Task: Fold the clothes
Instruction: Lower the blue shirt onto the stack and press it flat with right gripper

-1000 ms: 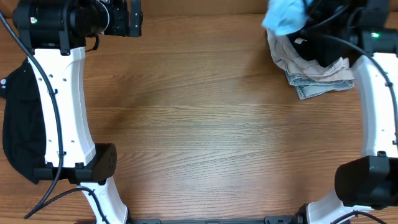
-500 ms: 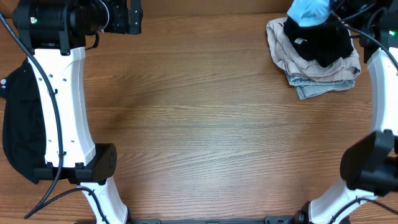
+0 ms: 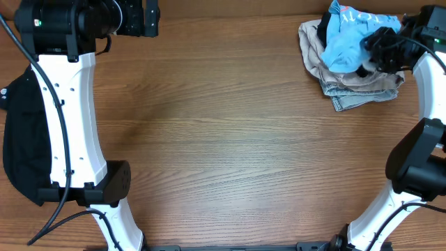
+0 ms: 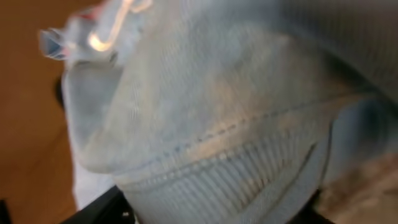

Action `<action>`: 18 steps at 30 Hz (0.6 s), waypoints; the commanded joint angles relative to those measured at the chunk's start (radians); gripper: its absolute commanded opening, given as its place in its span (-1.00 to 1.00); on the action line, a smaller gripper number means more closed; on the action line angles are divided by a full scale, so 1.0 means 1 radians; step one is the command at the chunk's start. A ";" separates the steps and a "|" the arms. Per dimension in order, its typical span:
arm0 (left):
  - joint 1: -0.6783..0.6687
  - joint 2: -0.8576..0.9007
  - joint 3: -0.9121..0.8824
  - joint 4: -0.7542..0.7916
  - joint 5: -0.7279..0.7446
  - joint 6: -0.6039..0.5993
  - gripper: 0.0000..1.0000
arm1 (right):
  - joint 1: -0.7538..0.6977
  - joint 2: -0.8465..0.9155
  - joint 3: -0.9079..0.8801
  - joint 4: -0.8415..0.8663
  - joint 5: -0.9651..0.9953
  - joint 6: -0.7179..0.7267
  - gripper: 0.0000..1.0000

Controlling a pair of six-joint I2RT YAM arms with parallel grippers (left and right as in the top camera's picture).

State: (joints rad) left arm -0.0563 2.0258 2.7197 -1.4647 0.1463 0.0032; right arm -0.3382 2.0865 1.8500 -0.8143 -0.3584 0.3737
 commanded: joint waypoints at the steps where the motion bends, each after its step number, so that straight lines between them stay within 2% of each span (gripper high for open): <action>1: 0.003 0.015 -0.003 0.007 0.004 0.019 1.00 | -0.025 -0.042 0.031 -0.042 0.051 -0.069 0.26; 5: 0.003 0.015 -0.003 0.006 0.004 0.019 1.00 | -0.042 -0.096 0.031 -0.095 0.056 -0.098 0.40; 6: 0.003 0.015 -0.003 0.006 0.004 0.019 1.00 | -0.045 -0.125 0.031 -0.117 0.077 -0.111 0.52; 8: 0.003 0.015 -0.003 0.006 0.004 0.019 1.00 | -0.045 -0.161 0.031 -0.140 0.115 -0.117 0.62; 14: 0.003 0.015 -0.003 0.006 0.004 0.019 0.99 | -0.041 -0.240 0.031 -0.140 0.134 -0.169 0.72; 18: 0.003 0.016 -0.003 0.006 0.004 0.019 1.00 | -0.032 -0.245 0.031 -0.050 0.137 -0.196 0.78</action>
State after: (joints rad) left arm -0.0563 2.0258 2.7197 -1.4647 0.1463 0.0032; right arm -0.3786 1.8606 1.8545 -0.9123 -0.2436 0.2245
